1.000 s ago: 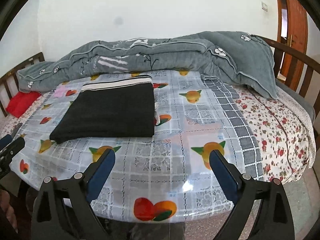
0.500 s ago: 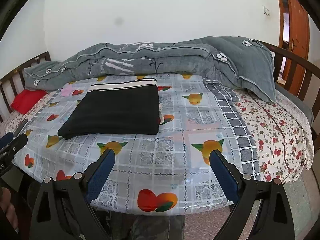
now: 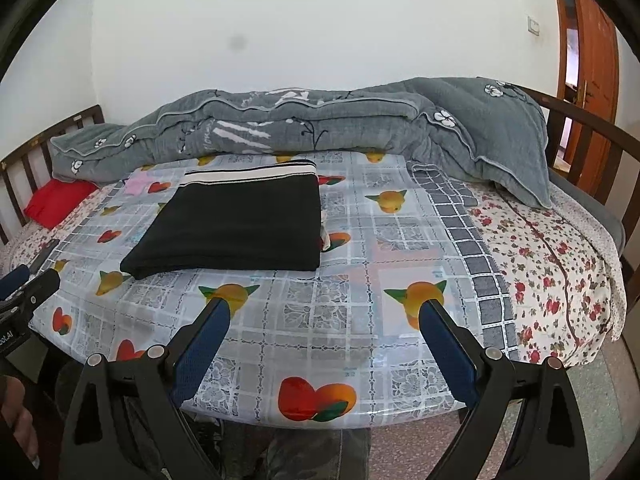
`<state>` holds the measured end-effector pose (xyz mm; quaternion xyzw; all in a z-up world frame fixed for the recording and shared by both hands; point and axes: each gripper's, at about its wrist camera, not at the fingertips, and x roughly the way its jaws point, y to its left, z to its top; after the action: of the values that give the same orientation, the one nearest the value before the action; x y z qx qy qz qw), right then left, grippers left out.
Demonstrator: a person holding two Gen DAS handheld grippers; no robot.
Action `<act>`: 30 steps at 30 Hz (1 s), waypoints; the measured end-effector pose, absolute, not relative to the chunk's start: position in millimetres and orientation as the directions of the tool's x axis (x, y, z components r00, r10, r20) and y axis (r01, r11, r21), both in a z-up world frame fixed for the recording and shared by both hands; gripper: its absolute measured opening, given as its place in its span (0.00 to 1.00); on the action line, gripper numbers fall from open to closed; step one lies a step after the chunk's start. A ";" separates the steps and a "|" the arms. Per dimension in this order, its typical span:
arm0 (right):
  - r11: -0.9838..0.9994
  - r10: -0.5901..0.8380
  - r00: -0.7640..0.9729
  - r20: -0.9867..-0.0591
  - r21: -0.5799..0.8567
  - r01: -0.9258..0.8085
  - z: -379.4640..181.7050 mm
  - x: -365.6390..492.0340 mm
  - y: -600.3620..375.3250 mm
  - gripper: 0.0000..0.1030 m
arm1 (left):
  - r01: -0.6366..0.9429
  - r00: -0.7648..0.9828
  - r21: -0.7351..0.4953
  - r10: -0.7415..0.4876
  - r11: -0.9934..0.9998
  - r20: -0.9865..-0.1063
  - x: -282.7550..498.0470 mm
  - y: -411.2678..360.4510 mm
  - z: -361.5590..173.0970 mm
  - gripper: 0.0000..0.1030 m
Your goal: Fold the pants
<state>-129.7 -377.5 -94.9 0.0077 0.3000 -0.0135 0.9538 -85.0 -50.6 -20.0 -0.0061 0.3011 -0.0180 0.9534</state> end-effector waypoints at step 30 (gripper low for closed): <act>0.999 -0.022 0.817 -0.576 0.013 0.036 -98.0 -129.7 -380.9 0.91 | 0.029 0.825 -0.020 -0.035 0.999 -0.565 -87.5 -48.7 -17.6 0.85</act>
<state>-129.7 -380.9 -98.0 0.0118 0.3021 -0.0152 0.9531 -87.5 -48.7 -17.6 -0.0051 0.2956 -0.0166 0.9551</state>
